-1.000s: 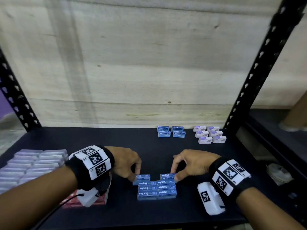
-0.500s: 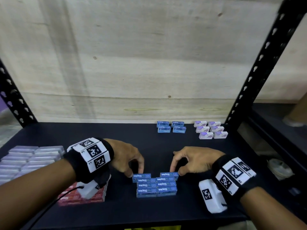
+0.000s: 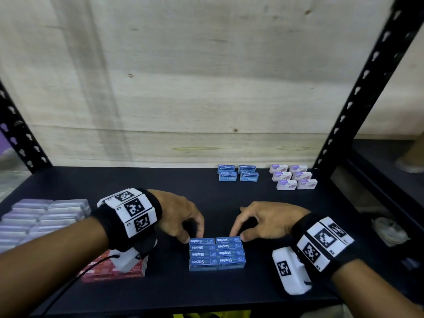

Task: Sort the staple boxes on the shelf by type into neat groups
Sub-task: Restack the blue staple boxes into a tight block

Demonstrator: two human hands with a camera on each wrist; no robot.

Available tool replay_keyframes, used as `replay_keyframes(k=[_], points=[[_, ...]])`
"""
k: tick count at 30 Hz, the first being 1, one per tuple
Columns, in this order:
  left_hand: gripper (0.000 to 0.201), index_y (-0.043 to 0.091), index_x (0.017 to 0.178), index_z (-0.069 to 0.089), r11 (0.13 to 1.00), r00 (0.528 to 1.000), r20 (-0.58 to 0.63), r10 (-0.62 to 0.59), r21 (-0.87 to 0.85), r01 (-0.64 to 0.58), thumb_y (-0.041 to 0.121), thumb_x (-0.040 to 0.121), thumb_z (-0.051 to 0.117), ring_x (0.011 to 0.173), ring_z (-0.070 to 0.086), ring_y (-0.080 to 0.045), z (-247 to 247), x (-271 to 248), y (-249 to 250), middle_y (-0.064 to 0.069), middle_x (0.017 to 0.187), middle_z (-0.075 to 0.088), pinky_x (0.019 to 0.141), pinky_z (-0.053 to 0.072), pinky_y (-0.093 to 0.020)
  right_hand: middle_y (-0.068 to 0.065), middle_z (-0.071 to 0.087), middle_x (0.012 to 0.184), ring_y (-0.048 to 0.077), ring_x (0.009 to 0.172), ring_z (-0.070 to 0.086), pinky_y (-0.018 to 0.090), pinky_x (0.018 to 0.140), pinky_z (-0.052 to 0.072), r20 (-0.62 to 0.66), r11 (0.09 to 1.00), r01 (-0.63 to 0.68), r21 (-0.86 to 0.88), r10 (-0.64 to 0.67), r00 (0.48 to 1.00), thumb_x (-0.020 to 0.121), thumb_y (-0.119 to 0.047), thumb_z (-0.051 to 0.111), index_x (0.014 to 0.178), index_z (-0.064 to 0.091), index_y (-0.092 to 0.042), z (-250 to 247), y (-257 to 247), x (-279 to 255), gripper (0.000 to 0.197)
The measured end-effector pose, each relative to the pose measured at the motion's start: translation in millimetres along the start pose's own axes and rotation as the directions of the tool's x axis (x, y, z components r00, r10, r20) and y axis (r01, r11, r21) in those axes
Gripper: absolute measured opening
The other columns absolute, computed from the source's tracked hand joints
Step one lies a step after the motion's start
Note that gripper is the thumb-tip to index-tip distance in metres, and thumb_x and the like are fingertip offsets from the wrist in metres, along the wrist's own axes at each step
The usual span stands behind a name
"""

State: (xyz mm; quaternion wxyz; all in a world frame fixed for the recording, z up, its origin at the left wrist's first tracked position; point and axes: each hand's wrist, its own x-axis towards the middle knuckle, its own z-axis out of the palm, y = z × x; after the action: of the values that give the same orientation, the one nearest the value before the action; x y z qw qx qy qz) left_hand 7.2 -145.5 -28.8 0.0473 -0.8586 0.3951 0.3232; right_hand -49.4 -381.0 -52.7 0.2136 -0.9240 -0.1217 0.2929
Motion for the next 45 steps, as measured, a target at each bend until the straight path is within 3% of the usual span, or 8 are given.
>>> replay_keyframes(k=[9,12,14,17,22,25,30,45], points=[[0.03,0.043,0.118,0.06,0.999,0.999,0.011,-0.039,-0.001,0.039,0.035,0.089,0.066,0.086,0.052,-0.004,-2,-1,3,0.014,0.099,0.058,0.076,0.037,-0.022,0.0,0.063,0.131,0.012,0.126,0.054,0.038,0.108,0.042,0.0,0.999,-0.042,0.021,0.042,0.999,0.085,-0.029,0.066,0.103,0.07,-0.048,0,-2,-1,0.026],[0.036,0.041,0.121,0.06,0.995,0.996,-0.007,-0.092,-0.038,0.091,0.037,0.087,0.068,0.102,0.057,-0.009,-4,1,1,0.009,0.117,0.06,0.087,0.04,-0.023,-0.01,0.068,0.092,0.001,0.078,0.062,0.024,0.075,0.05,-0.042,0.996,-0.071,0.047,0.073,0.996,0.082,-0.026,0.065,0.1,0.068,-0.047,-2,2,0,0.028],[0.034,0.037,0.119,0.062,0.987,0.99,-0.034,-0.139,-0.086,0.136,0.04,0.086,0.068,0.103,0.059,-0.011,-8,6,-1,0.009,0.115,0.063,0.089,0.042,-0.024,-0.011,0.061,0.077,0.001,0.063,0.055,0.022,0.065,0.045,-0.068,0.994,-0.094,0.057,0.098,0.993,0.082,-0.028,0.065,0.104,0.067,-0.046,-2,4,1,0.029],[0.031,0.03,0.117,0.064,0.977,0.98,-0.078,-0.183,-0.123,0.173,0.041,0.088,0.066,0.1,0.061,-0.011,-19,20,-5,0.008,0.111,0.067,0.093,0.045,-0.026,-0.012,0.06,0.081,0.001,0.068,0.055,0.02,0.066,0.043,-0.09,0.993,-0.103,0.054,0.108,0.99,0.084,-0.032,0.066,0.109,0.065,-0.044,-3,8,3,0.028],[0.027,0.022,0.116,0.062,0.973,0.961,-0.2,-0.191,-0.165,0.159,0.033,0.092,0.063,0.104,0.061,-0.015,-44,53,-5,0.004,0.113,0.066,0.098,0.047,-0.032,-0.011,0.066,0.107,0.008,0.099,0.063,0.025,0.092,0.049,-0.158,0.991,-0.102,0.091,0.116,0.981,0.089,-0.036,0.067,0.11,0.067,-0.032,-19,18,12,0.02],[0.028,0.024,0.12,0.057,0.982,0.933,-0.308,-0.187,-0.094,0.166,0.035,0.094,0.059,0.105,0.06,-0.021,-60,75,-4,0.002,0.116,0.064,0.091,0.05,-0.034,-0.011,0.069,0.103,0.01,0.097,0.064,0.025,0.088,0.049,-0.273,0.99,-0.142,0.025,0.143,0.951,0.091,-0.033,0.065,0.104,0.066,-0.031,-40,29,22,0.014],[0.041,0.027,0.128,0.05,0.955,0.876,-0.444,-0.19,0.123,0.269,0.045,0.091,0.057,0.103,0.06,-0.026,-71,112,-6,0.0,0.119,0.06,0.073,0.043,-0.033,0.001,0.063,0.116,0.021,0.106,0.059,0.03,0.087,0.048,-0.525,0.942,-0.314,-0.12,0.208,0.825,0.091,-0.025,0.061,0.114,0.059,-0.024,-71,53,46,0.023],[0.024,0.022,0.114,0.056,0.95,0.859,-0.47,-0.204,0.116,0.289,0.035,0.093,0.057,0.092,0.059,-0.026,-61,137,-16,-0.004,0.11,0.06,0.071,0.043,-0.032,0.014,0.063,0.112,0.033,0.103,0.062,0.036,0.085,0.052,-0.521,0.888,-0.384,-0.253,0.21,0.828,0.093,-0.009,0.058,0.114,0.062,-0.009,-76,56,84,0.021]])
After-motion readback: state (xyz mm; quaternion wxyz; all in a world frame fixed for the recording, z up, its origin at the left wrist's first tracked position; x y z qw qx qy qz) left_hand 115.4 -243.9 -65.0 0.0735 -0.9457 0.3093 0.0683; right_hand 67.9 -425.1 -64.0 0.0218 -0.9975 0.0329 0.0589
